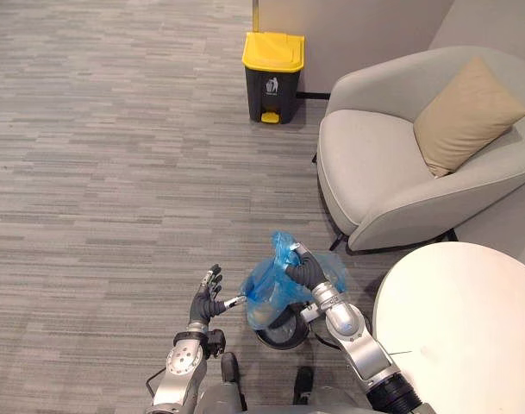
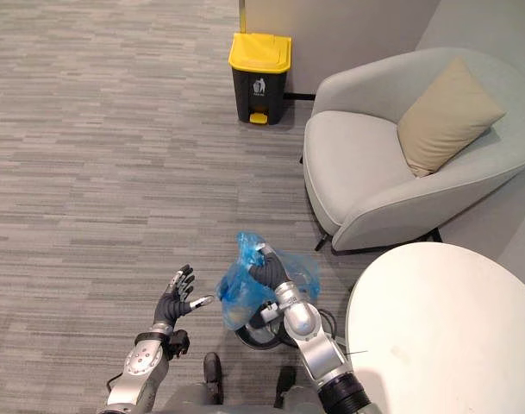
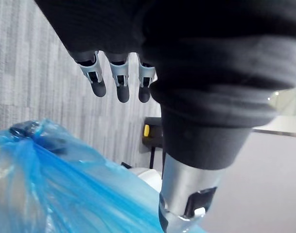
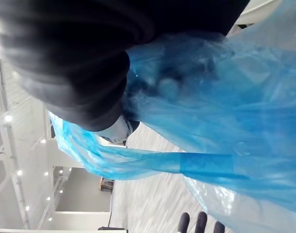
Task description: Gather rubbish on tea table into small bin, then transfer packed bag to large trash can.
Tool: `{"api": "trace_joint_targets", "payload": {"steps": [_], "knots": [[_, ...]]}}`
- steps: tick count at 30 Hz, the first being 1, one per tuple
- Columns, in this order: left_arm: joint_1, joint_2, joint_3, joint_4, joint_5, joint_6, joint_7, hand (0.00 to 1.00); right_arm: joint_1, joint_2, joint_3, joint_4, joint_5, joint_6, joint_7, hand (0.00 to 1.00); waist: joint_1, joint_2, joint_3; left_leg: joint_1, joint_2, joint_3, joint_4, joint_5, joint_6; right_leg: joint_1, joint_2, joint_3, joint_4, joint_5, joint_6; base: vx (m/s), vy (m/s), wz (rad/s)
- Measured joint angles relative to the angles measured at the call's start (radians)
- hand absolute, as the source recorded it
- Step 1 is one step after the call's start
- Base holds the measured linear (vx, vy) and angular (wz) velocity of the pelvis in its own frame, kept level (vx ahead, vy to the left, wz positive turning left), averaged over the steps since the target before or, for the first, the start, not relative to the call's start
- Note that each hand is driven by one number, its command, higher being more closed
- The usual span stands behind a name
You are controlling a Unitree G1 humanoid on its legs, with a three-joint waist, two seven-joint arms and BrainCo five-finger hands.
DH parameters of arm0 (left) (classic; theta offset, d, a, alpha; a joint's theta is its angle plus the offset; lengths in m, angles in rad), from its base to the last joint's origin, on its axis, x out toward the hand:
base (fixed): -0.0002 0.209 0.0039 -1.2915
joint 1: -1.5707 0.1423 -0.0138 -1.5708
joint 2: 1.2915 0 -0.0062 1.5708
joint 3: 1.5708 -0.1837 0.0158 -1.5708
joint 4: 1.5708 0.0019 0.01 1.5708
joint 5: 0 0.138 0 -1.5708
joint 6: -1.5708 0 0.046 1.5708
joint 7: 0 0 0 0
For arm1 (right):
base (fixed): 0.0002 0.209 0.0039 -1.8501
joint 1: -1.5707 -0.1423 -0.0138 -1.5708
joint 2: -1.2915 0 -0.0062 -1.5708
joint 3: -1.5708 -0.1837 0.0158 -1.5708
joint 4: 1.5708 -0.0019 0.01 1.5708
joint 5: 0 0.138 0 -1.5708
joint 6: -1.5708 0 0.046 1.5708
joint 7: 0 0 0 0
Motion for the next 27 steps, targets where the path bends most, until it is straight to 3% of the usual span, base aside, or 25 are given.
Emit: {"api": "trace_joint_targets", "payload": {"steps": [9, 19, 27], "knots": [[0.000, 0.010, -0.088, -0.151, 0.091, -0.015, -0.009, 0.00, -0.001, -0.051, 0.040, -0.049, 0.106, -0.001, 0.042, 1.00, -0.004, 0.016, -0.018, 0.042, 0.001, 0.012, -0.037, 0.013, -0.002, 0.034, 0.015, 0.019, -0.035, 0.017, -0.006, 0.01, 0.009, -0.06], [-0.068, 0.025, -0.227, -0.167, 0.213, -0.018, -0.024, 0.00, -0.068, -0.069, 0.087, -0.086, 0.227, -0.007, 0.084, 1.00, -0.010, 0.036, -0.070, 0.055, 0.005, 0.023, -0.038, 0.015, -0.002, 0.036, 0.022, 0.054, -0.037, 0.026, -0.018, 0.01, 0.008, -0.06], [-0.119, 0.033, -0.241, -0.164, 0.333, -0.016, -0.006, 0.00, -0.121, -0.069, 0.112, -0.099, 0.284, -0.007, 0.084, 1.00, -0.026, 0.033, -0.082, 0.063, 0.016, 0.031, -0.046, 0.021, -0.007, 0.035, 0.036, 0.081, -0.050, 0.042, -0.021, -0.02, -0.003, -0.10]]}}
